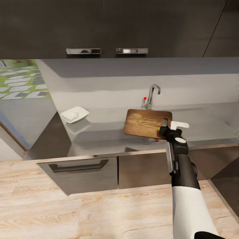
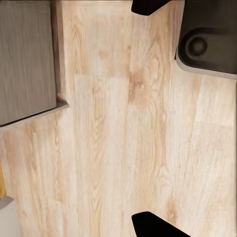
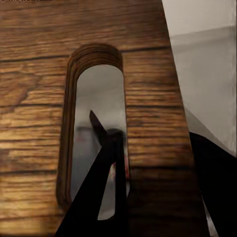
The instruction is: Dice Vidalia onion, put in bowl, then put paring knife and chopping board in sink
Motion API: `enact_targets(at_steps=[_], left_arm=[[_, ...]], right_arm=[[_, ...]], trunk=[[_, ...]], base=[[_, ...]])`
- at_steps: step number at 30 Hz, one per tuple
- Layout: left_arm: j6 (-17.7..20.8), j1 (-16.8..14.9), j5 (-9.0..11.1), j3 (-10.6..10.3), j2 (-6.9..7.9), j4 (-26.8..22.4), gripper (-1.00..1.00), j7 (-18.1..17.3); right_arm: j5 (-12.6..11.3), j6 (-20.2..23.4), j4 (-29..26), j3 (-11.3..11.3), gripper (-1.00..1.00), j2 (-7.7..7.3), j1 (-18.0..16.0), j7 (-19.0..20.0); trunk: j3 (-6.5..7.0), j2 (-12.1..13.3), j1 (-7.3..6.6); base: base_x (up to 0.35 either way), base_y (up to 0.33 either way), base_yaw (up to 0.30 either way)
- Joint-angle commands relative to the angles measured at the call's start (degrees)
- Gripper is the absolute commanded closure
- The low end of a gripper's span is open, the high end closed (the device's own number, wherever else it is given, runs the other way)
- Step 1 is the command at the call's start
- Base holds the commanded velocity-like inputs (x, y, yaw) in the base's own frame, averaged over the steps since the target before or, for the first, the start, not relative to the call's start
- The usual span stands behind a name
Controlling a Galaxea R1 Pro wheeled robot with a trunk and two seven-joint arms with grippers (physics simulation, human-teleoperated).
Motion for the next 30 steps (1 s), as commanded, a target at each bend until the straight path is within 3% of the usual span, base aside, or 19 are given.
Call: enact_targets(at_steps=[1, 6, 14, 23, 30], left_arm=[[0.03, -0.03, 0.1, -0.25, 0.08, -0.17, -1.0, 0.4], [0.03, -0.03, 0.06, -0.25, 0.08, -0.17, -1.0, 0.4], [0.03, -0.03, 0.06, -0.25, 0.08, -0.2, -1.0, 0.4], [0.03, -0.03, 0.09, -0.25, 0.08, -0.18, -1.0, 0.4], [0.03, -0.03, 0.1, -0.25, 0.08, -0.17, -1.0, 0.4]], right_arm=[[-0.8, 0.2, -0.05, -0.01, 1.0, 0.05, -0.05, -1.12], [-2.24, 0.06, -0.05, -0.01, 1.0, 0.05, -0.05, -3.14], [-2.54, 0.07, 0.14, 0.08, 1.0, 0.05, -0.05, -3.44], [-2.54, 0.07, 0.62, 0.08, 1.0, 0.05, -0.05, -3.47], [-2.56, 0.07, 0.79, 0.08, 1.0, 0.05, -0.05, -3.48]], trunk=[[-0.1, -0.12, 0.04], [-0.1, -0.12, 0.04], [-0.1, -0.12, 0.04], [-0.1, -0.12, 0.04], [-0.1, -0.12, 0.04]], base=[[0.034, -0.314, 0.0], [0.117, -0.286, 0.0], [0.208, -0.239, 0.019], [0.21, -0.226, 0.264], [0.037, -0.043, 0.255]])
